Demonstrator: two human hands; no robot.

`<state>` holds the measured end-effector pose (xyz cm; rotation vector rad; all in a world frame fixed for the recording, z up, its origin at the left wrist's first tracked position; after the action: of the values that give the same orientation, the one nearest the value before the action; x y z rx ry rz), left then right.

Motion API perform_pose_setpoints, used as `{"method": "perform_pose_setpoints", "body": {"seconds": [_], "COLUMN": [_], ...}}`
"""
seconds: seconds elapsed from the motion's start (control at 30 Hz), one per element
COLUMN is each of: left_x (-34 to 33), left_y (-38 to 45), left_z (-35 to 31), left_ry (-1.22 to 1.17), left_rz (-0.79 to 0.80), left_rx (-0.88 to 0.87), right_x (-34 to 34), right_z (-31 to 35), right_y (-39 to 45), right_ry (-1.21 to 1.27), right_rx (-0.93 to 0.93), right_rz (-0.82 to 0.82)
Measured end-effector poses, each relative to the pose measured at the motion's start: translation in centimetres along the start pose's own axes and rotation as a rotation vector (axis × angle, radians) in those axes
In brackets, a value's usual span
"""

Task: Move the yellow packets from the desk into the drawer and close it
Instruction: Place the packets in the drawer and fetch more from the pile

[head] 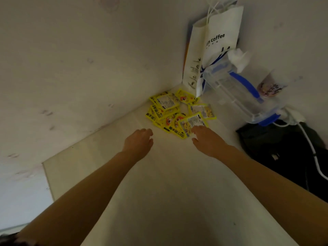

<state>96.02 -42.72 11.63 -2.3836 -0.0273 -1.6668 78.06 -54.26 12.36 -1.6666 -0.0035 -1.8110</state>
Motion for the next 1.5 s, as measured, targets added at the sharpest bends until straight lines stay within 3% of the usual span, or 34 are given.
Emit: {"method": "perform_pose_setpoints", "body": {"seconds": [0.37, 0.7, 1.17, 1.5], "left_x": [1.7, -0.2, -3.0, -2.9], "left_y": [13.7, 20.7, 16.1, 9.5], "left_z": [1.0, 1.4, 0.5, 1.3], "left_ry": [-0.017, -0.044, -0.010, -0.068], "left_rz": [-0.053, -0.061, 0.004, -0.004], "left_rx": [0.050, 0.083, 0.027, 0.113], "right_x": [0.6, -1.1, -2.5, -4.6], "right_z": [1.0, 1.4, 1.8, 2.0], "right_y": [10.9, 13.4, 10.7, 6.0], "right_ry": [-0.181, -0.210, -0.143, -0.115], "right_rx": [0.113, 0.205, 0.228, 0.227], "right_rz": [-0.043, -0.025, 0.073, -0.006]}}
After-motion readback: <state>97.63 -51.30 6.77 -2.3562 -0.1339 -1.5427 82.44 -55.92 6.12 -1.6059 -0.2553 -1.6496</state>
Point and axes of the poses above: each hand's wrist, its own y-axis towards the middle knuckle, its own x-axis out of the back of the hand, z = x × y, the point moved 9 cm from there along y, towards the middle knuckle, and after that the axes turned 15 degrees about -x, right-handed, at the moved point
